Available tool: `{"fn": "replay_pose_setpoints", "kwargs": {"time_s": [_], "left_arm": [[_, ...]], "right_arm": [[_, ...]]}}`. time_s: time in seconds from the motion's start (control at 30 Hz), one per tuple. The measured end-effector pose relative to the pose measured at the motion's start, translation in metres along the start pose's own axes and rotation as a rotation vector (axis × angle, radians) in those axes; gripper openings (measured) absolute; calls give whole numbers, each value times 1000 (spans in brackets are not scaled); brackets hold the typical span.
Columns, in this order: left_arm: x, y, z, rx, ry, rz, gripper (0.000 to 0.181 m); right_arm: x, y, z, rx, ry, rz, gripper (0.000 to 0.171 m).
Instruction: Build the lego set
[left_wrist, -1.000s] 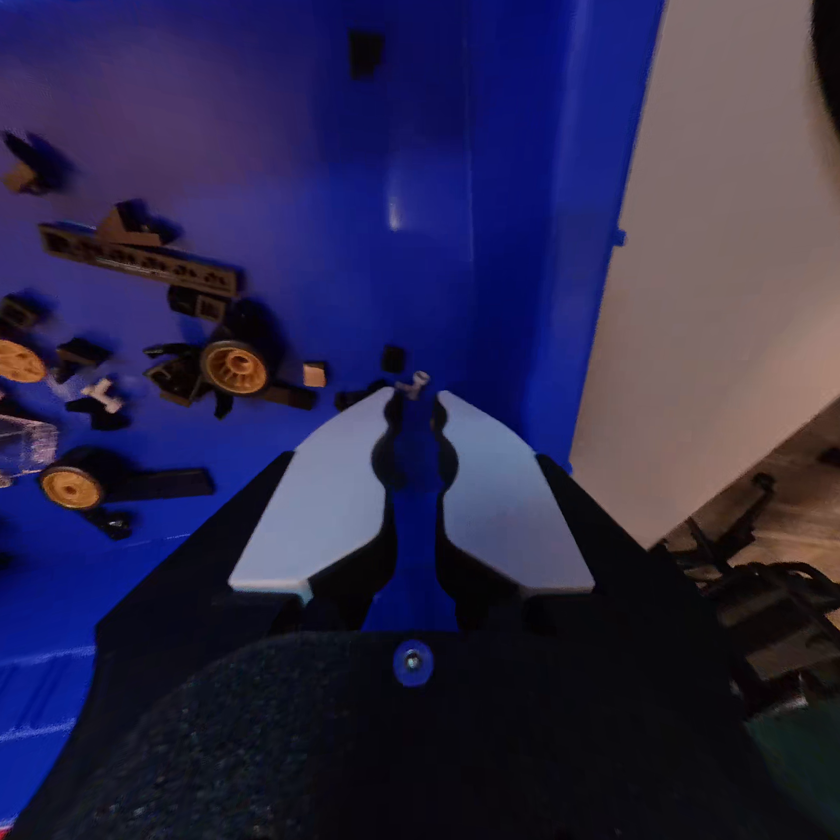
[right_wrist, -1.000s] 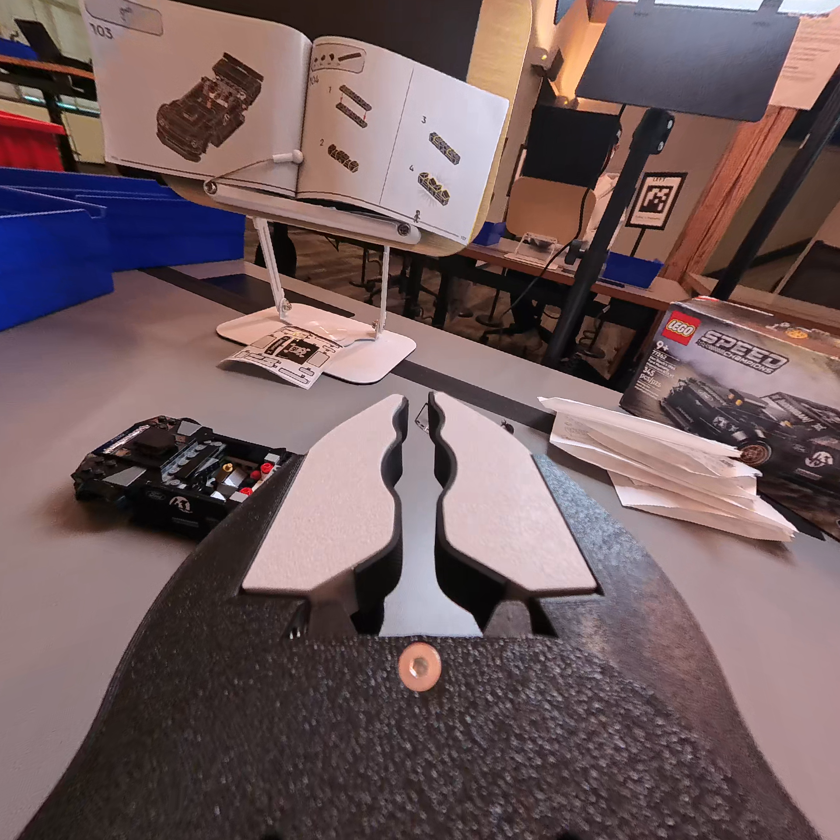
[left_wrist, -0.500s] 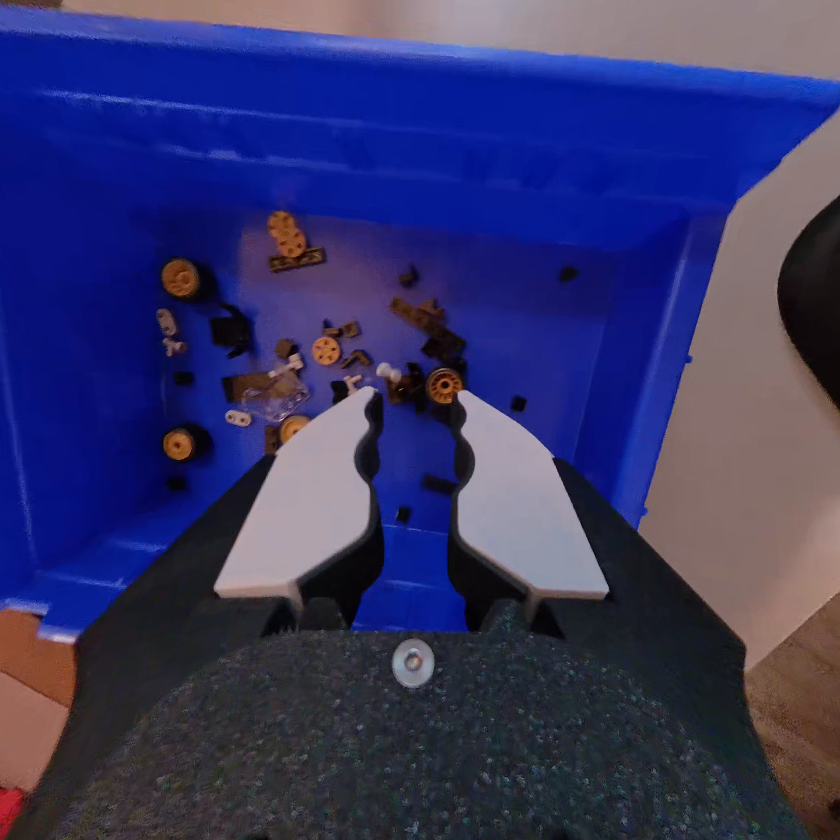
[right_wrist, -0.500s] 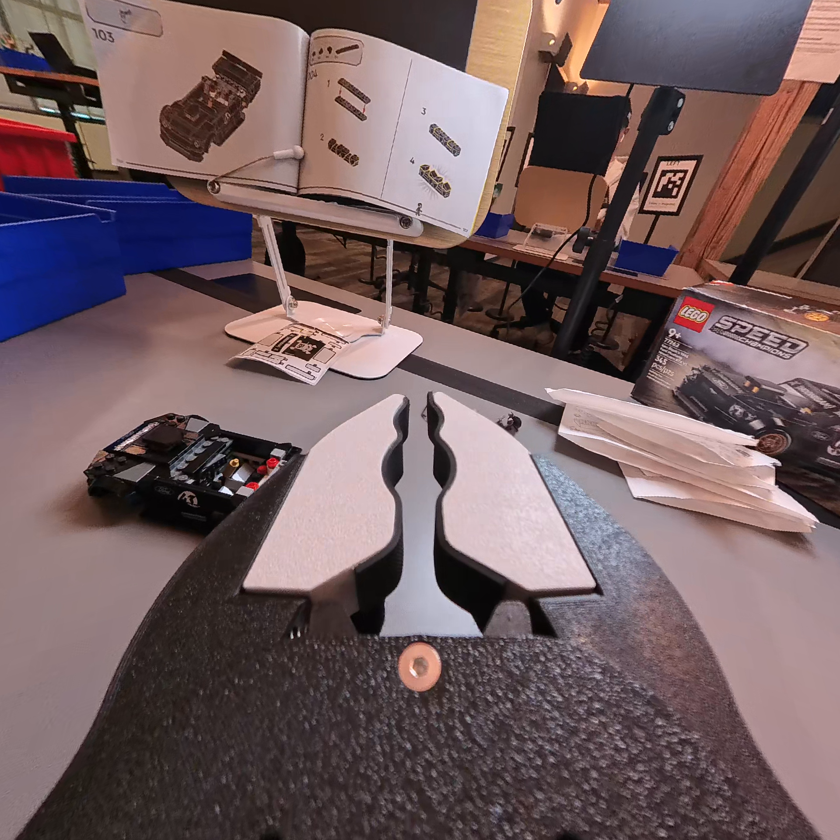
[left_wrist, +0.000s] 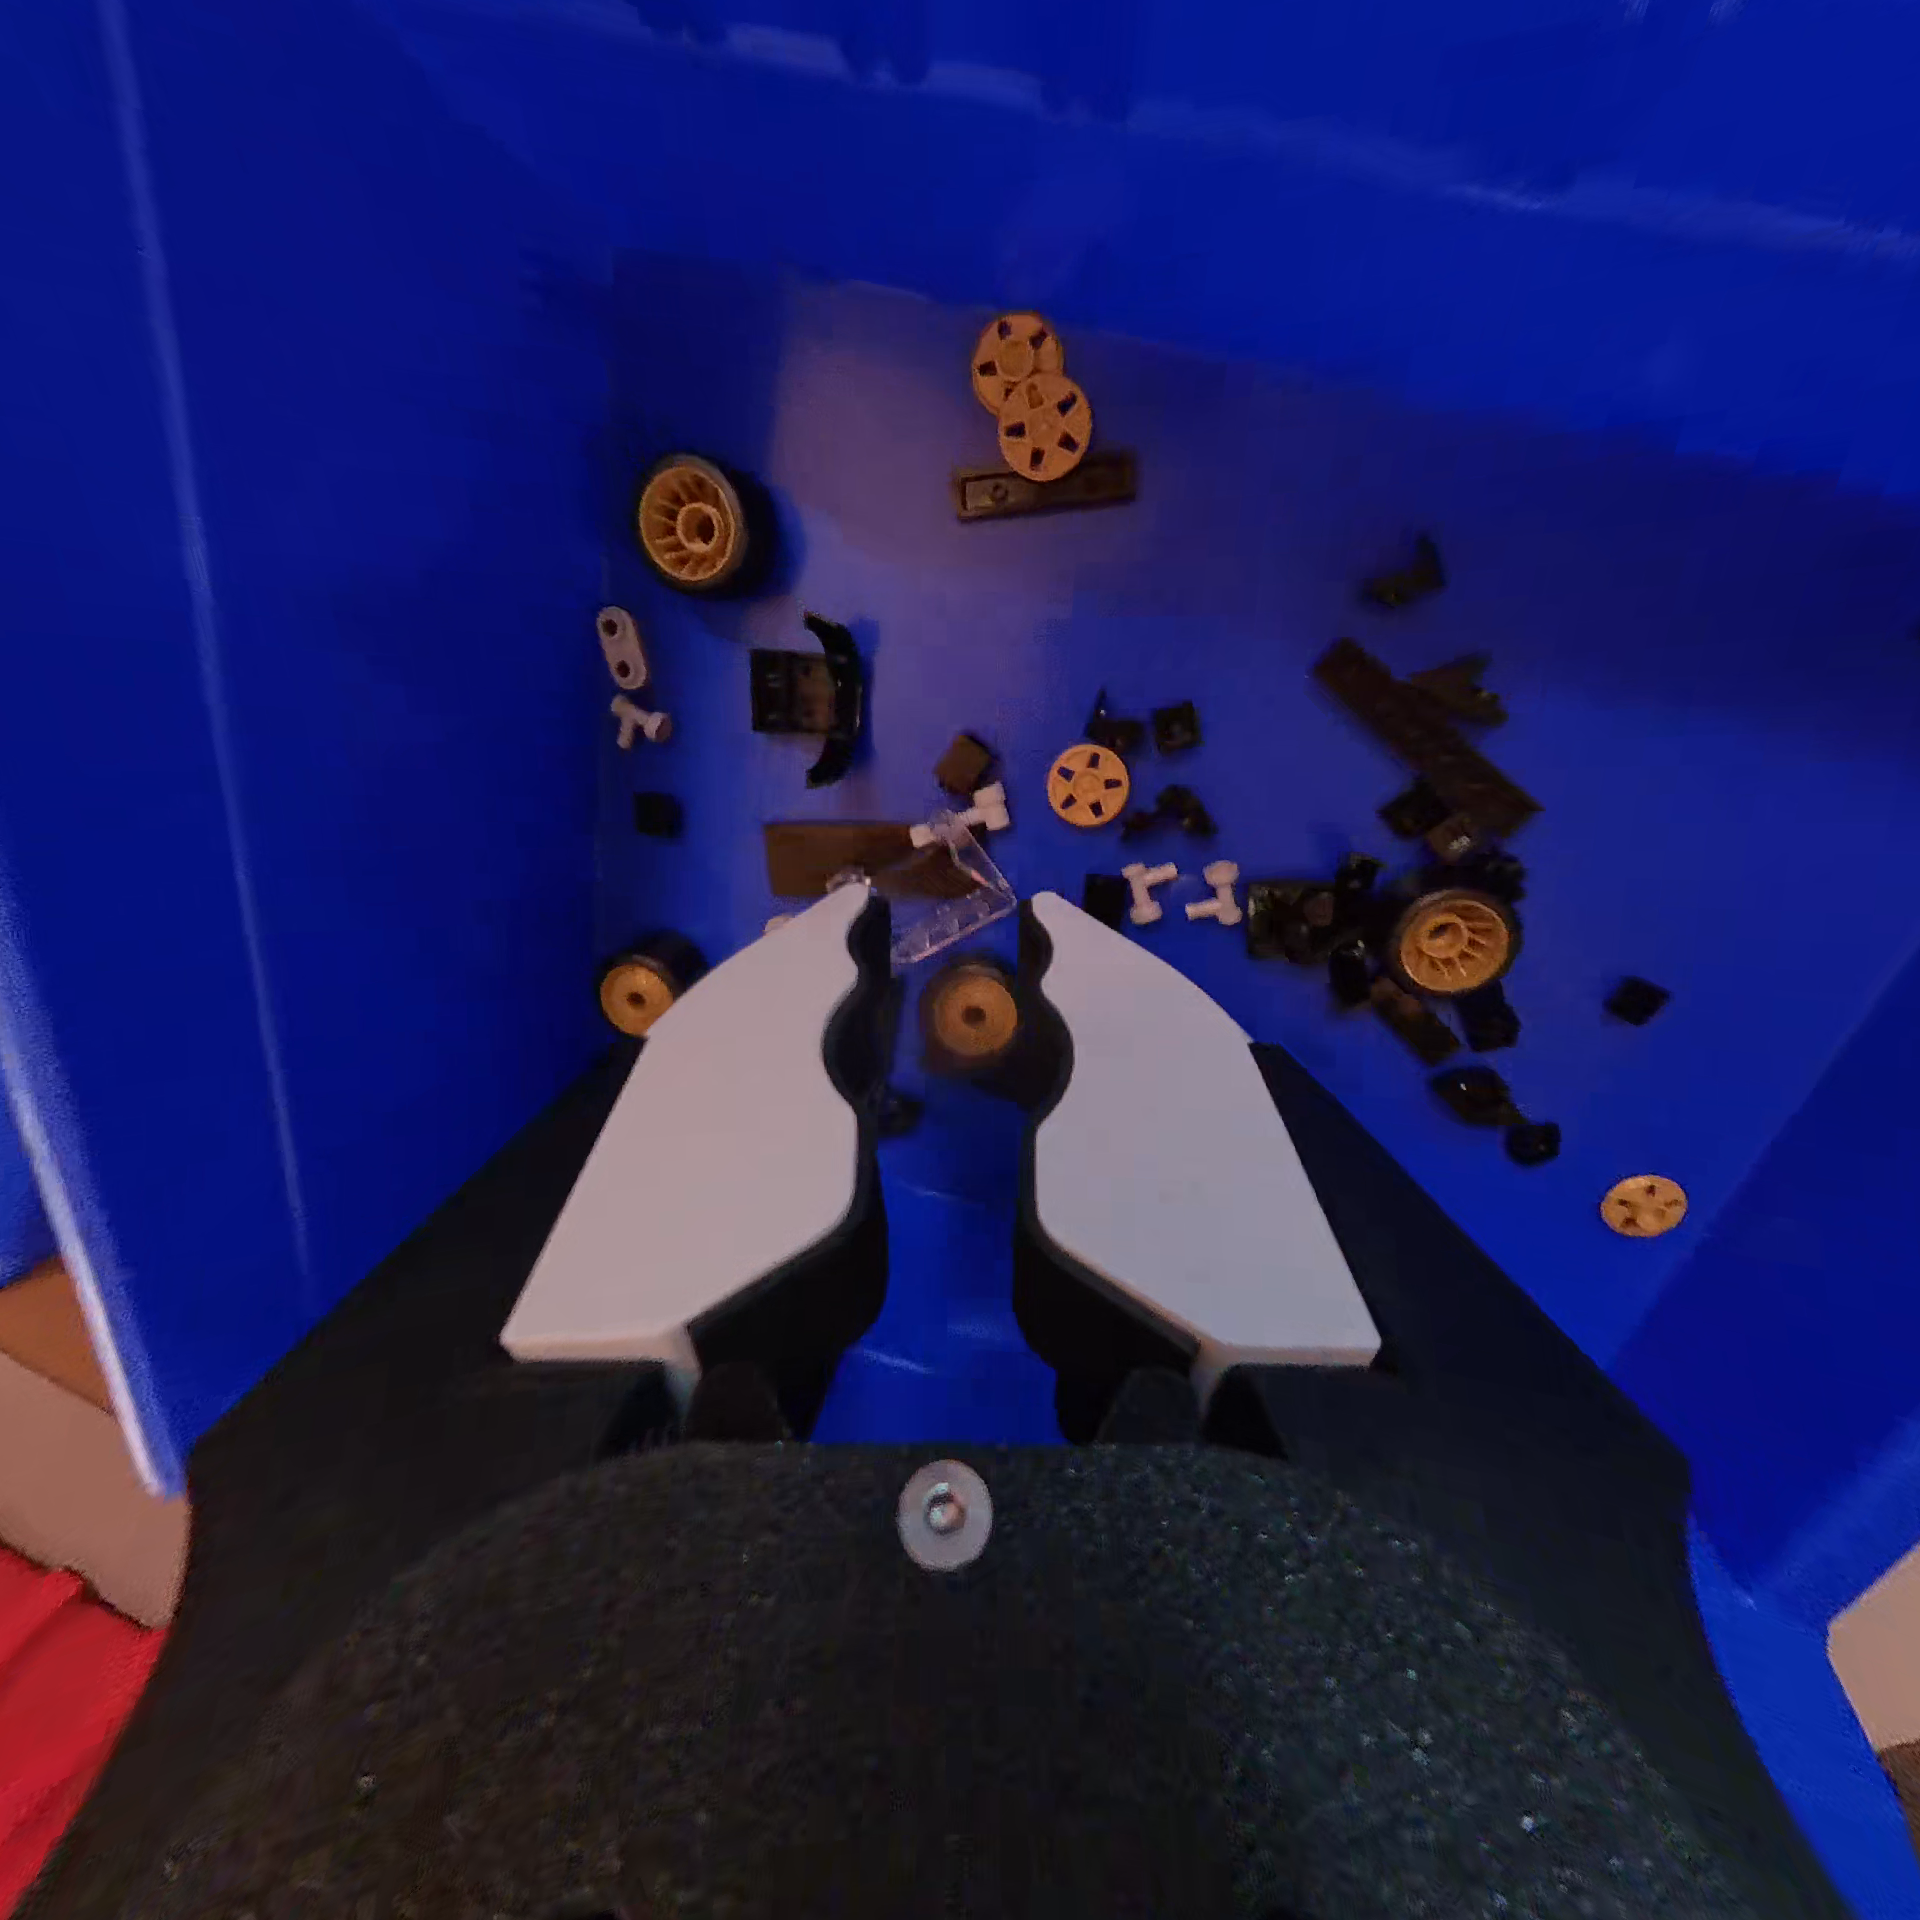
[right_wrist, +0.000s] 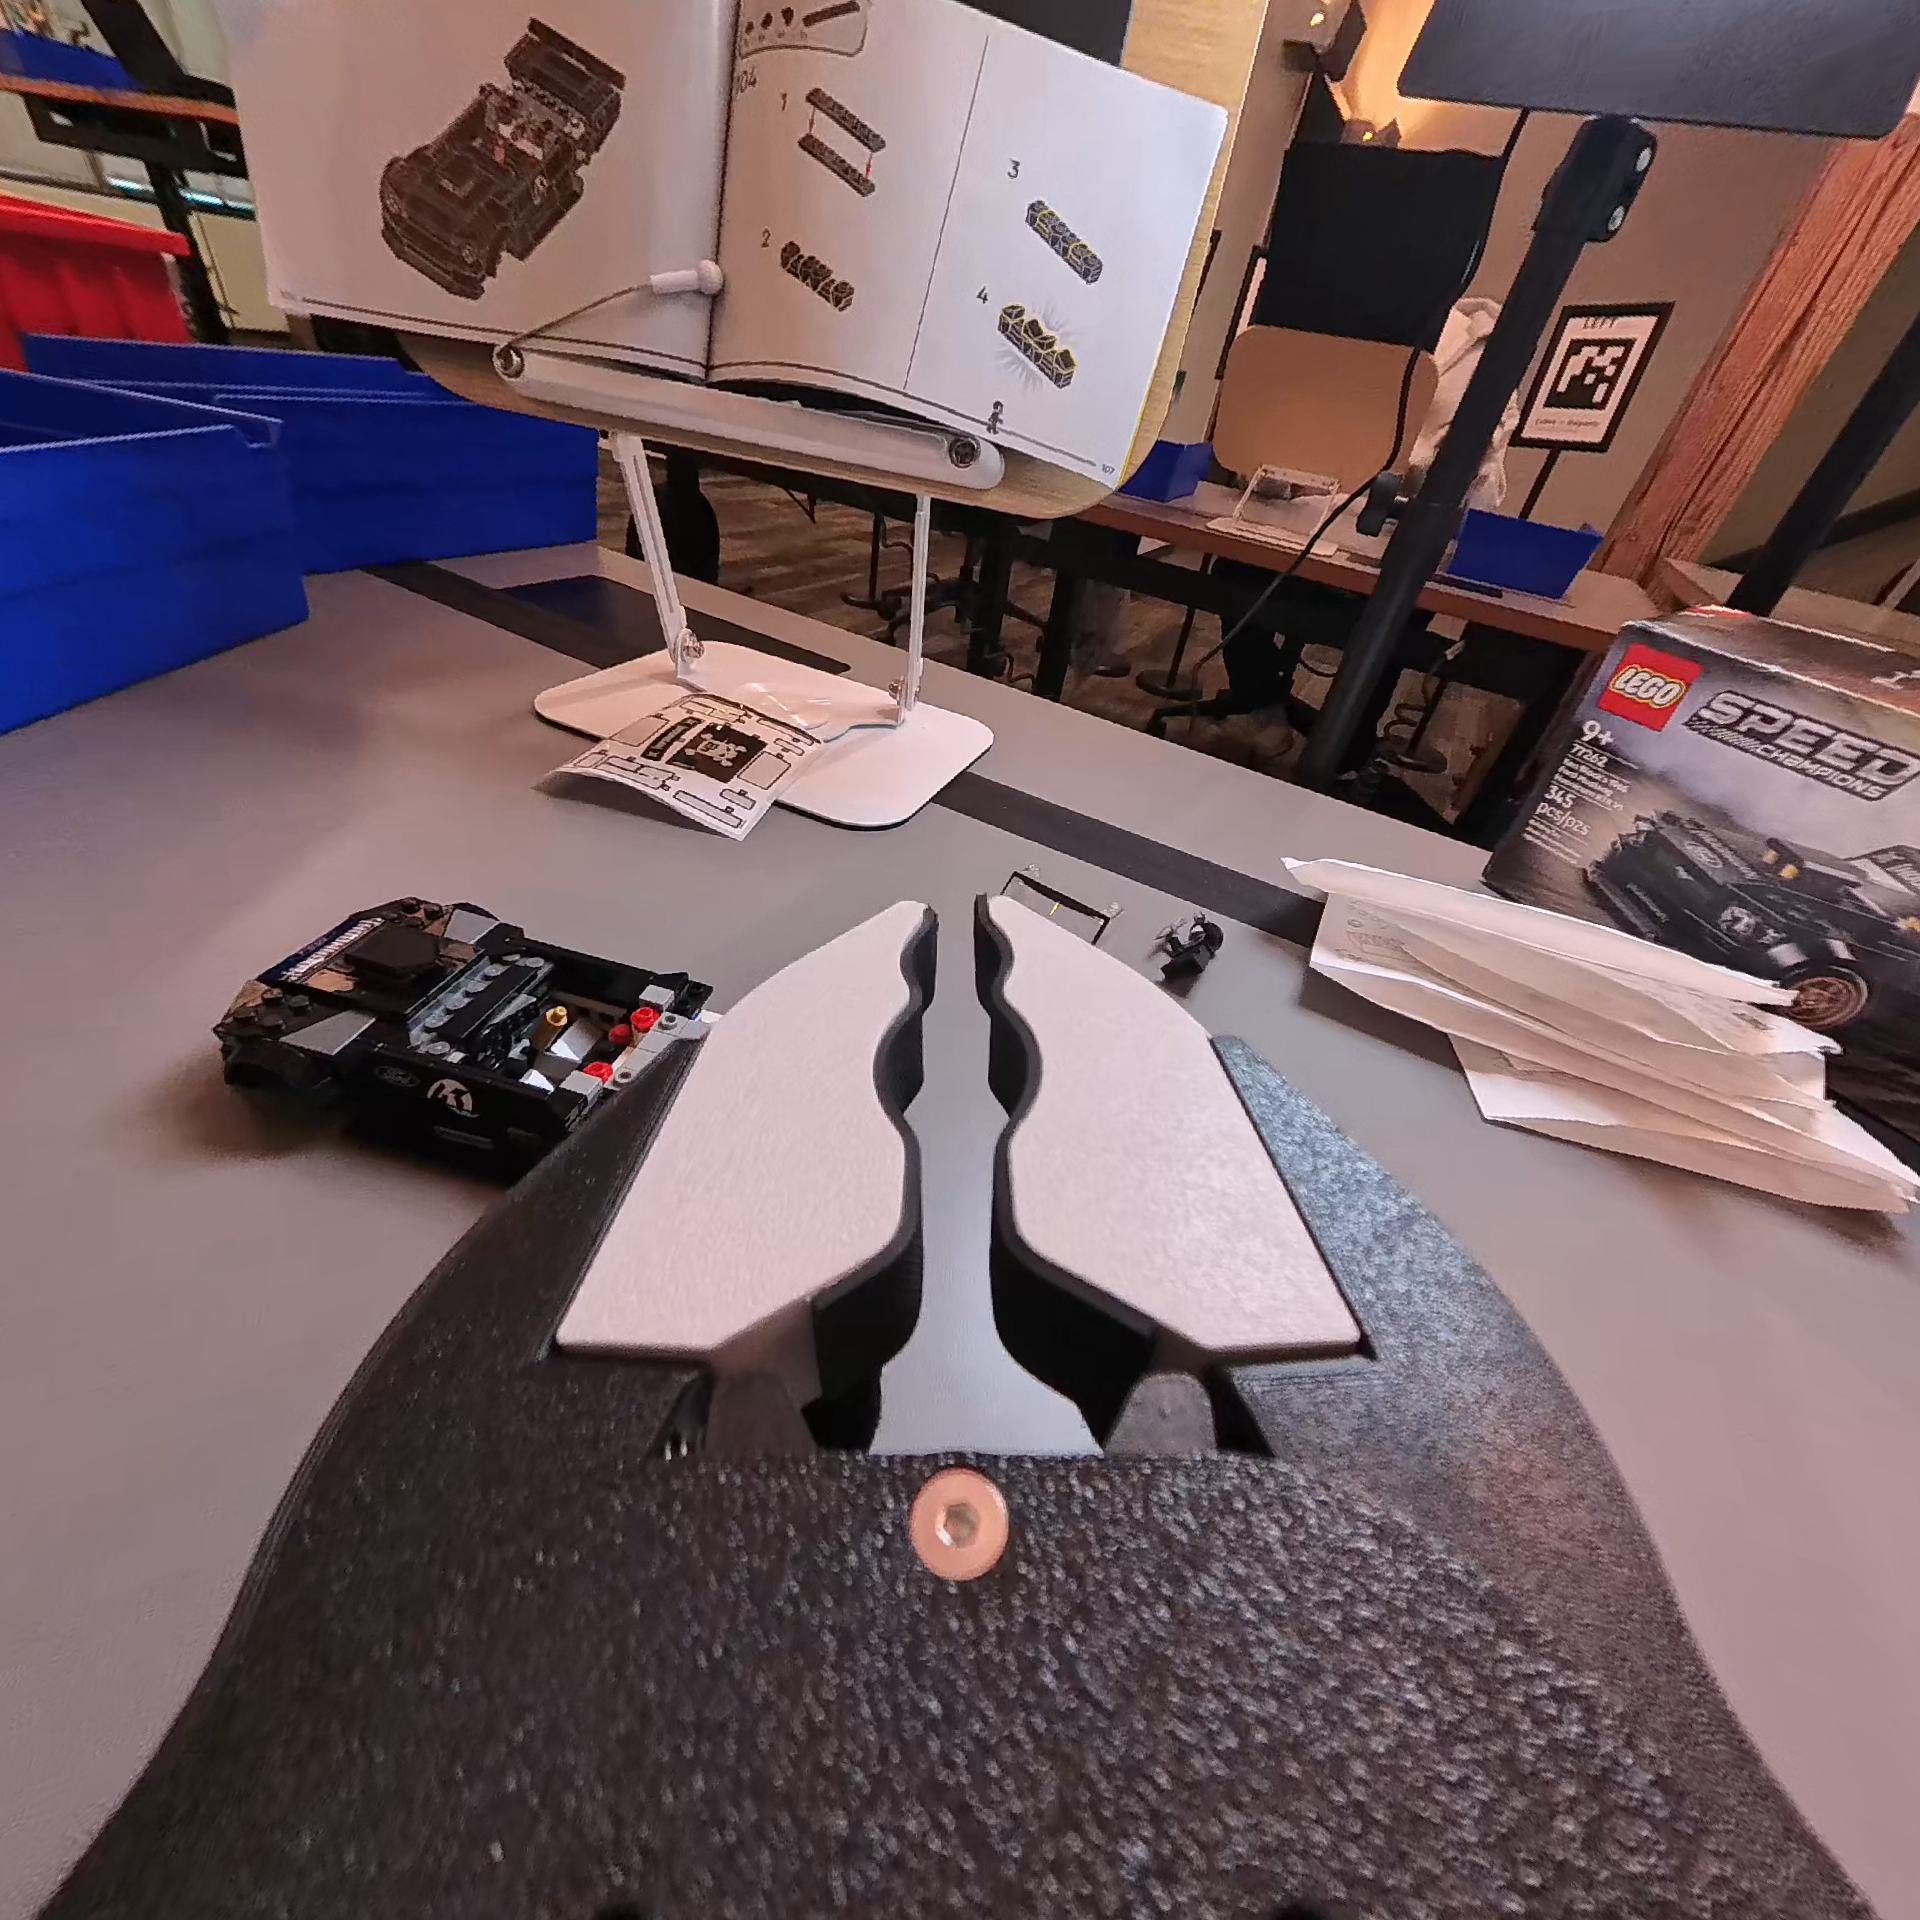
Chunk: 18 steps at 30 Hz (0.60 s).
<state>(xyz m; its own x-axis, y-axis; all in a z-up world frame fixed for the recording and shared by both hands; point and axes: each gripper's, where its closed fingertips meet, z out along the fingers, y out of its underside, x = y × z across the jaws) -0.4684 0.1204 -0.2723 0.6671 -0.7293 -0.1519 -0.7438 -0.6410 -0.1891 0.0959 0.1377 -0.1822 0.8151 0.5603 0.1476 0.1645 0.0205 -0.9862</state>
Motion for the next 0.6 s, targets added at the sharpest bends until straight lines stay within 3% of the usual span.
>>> {"fn": "replay_pose_setpoints", "kwargs": {"time_s": [0.1, 0.17, 0.37, 0.43, 0.5, 0.6], "left_arm": [[5, 0, 16, -55, 66, -11, 24], [3, 8, 19, -122, 47, 36, 4], [15, 19, -4, -128, 125, 0, 3], [25, 29, -11, -169, 158, 12, 5], [36, 36, -15, -207, 200, 17, 23], [30, 31, -15, -177, 145, 25, 28]], "right_arm": [[1, 1, -1, -6, 6, -7, 6], [2, 2, -1, -9, 9, -5, 6], [1, 1, -1, -6, 1, 4, 5], [0, 0, -2, -3, -4, 2, 5], [0, -2, -2, 3, -4, 0, 5], [2, -6, -5, 23, 9, -3, 5]]}}
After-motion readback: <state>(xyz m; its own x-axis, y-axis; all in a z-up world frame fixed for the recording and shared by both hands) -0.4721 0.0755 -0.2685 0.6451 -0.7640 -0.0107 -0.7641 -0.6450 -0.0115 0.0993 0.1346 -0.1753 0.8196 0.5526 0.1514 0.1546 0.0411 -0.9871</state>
